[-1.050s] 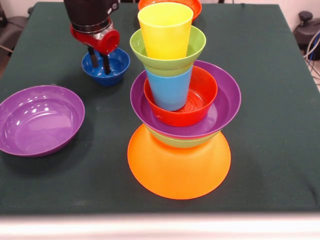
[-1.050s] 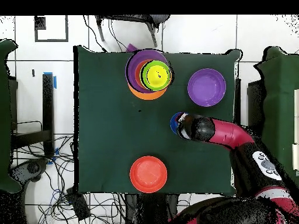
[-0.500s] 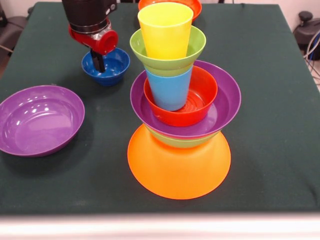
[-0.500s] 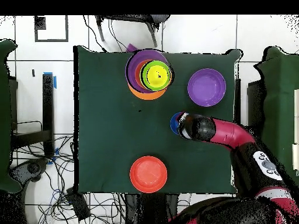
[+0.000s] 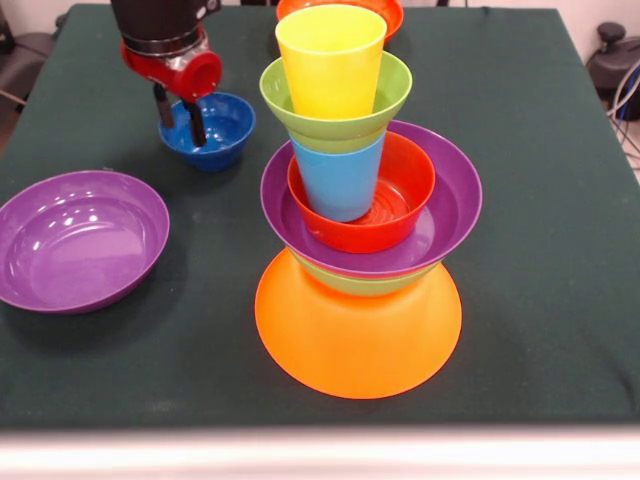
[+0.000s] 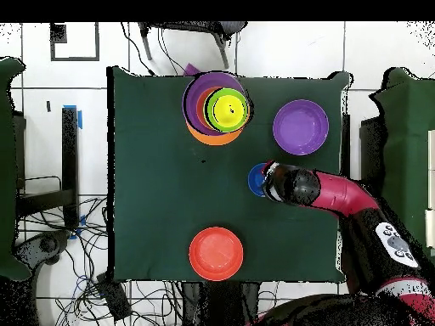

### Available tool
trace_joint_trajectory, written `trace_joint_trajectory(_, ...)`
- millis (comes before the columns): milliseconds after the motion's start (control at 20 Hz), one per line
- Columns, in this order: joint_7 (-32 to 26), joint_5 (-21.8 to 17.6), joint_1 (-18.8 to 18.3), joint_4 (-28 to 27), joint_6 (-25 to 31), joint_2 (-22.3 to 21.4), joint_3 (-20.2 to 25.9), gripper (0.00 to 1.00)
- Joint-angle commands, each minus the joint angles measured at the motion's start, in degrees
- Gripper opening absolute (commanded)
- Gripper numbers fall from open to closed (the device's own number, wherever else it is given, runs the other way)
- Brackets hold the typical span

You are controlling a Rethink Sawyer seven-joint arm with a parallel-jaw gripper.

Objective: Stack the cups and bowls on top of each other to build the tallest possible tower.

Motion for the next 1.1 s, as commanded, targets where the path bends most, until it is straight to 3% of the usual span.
trace_joint_trajectory(50,-9.8,-0.2,-1.1,-2.1,10.1,-0.8,4.2,1.00)
trace_joint_trajectory(300,-11.1,-0.6,-3.4,-1.7,10.9,-0.8,5.7,1.00)
trace_joint_trajectory(850,-10.4,-2.1,-4.8,-0.4,10.1,-0.3,6.0,1.00)
trace_joint_trajectory(1100,-9.2,-2.7,-5.3,1.5,7.0,1.1,6.2,1.00)
